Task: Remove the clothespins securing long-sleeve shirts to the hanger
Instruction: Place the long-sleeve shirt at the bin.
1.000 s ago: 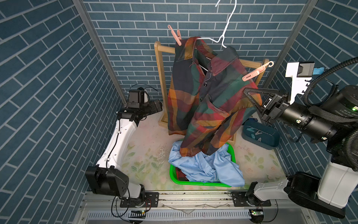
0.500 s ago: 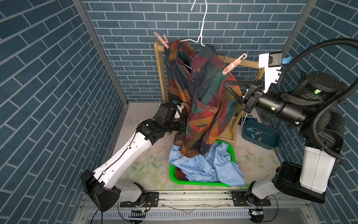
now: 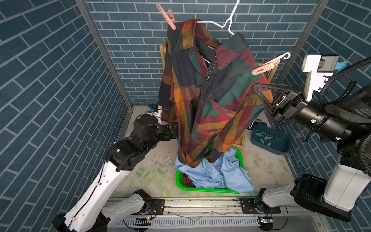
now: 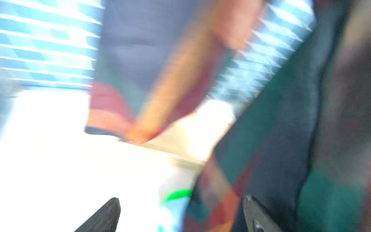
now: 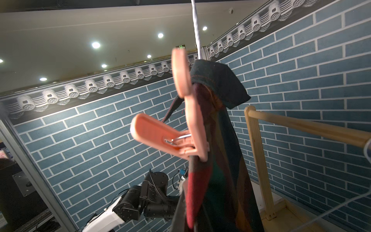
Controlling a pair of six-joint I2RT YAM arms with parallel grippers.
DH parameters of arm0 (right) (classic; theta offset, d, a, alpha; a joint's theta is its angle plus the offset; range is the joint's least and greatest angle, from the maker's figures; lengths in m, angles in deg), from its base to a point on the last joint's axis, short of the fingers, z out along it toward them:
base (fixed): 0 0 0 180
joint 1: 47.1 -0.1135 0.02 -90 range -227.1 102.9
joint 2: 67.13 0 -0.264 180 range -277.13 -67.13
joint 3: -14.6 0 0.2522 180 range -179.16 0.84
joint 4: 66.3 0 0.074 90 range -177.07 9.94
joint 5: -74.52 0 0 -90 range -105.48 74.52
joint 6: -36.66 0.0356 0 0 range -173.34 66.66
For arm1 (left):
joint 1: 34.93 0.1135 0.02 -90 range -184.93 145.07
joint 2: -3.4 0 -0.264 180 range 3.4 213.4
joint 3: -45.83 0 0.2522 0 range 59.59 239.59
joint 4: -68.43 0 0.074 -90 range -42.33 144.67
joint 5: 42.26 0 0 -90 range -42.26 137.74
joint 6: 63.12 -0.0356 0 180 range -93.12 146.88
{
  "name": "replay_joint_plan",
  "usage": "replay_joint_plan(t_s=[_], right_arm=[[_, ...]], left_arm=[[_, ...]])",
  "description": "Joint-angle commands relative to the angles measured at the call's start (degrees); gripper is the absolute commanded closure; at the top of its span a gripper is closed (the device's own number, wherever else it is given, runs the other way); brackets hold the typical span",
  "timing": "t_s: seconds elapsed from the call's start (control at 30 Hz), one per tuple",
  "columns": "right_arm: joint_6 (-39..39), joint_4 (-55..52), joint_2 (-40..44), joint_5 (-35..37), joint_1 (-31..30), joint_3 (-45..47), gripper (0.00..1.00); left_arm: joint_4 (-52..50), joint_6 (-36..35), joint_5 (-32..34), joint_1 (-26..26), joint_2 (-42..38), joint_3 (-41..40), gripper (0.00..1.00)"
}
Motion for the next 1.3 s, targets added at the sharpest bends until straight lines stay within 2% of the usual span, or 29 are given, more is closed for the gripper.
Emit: replay_joint_plan(t_s=[0.0,0.1,0.17,0.37,0.5,0.57,0.63,0.77,0.9,1.03,1.13,1.27], right_arm=[[-1.33,7.09,1.28,-0.78,-0.22,-0.78,1.0],[-1.21,6.69,1.54,-1.36,-0.21,-1.2,1.0],[-0.95,6.52,1.81,-1.72,-0.21,-1.05,1.0],[-0.79,6.36,3.03,-2.99,-0.23,-0.97,1.0],[-0.67,6.39,3.43,-3.74,-0.26,-0.98,1.0],[-0.59,6.58,3.56,-4.5,-0.21,-1.21,1.0],[-0.32,6.57,3.48,-4.7,-0.21,-1.32,1.0],[-0.05,6.36,3.0,-5.27,-0.25,-1.13,1.0],[-0.31,5.58,3.5,-4.6,-0.18,1.41,1.0],[-1.18,3.66,5.54,-3.15,-0.21,5.58,1.0],[-1.37,4.37,8.77,-4.76,-0.21,13.27,1.0],[0.48,10.66,16.13,-5.47,-0.25,30.12,1.0]], left_arm=[[-2.39,1.18,9.16,3.79,-1.92,0.63,0.02],[-1.74,0.62,13.33,7.39,0.2,3.72,0.02],[0.21,-0.22,13.57,10.61,2.24,6.29,0.02],[3.23,-2.11,4.15,19.7,14.95,15.81,0.01],[3.57,-2.15,-2.64,20.39,23.75,20.27,0.01],[5.41,-2.06,-7.27,20.14,26.78,19.74,0.03],[8.88,-3.02,-10.76,18.6,28.19,18.01,0.05],[8.39,-10.45,-13.41,10.77,30.63,19.07,0.04],[8.65,-12.28,-15.46,4.2,27.05,13.67,0.04],[6.38,-11.76,-13.25,-2.01,20.48,5.32,0.04],[6.2,-9.17,-13.45,-5.55,17.02,-0.88,0.04],[8.39,-6.2,-12.99,-8.99,16.08,-9.08,0.04]])
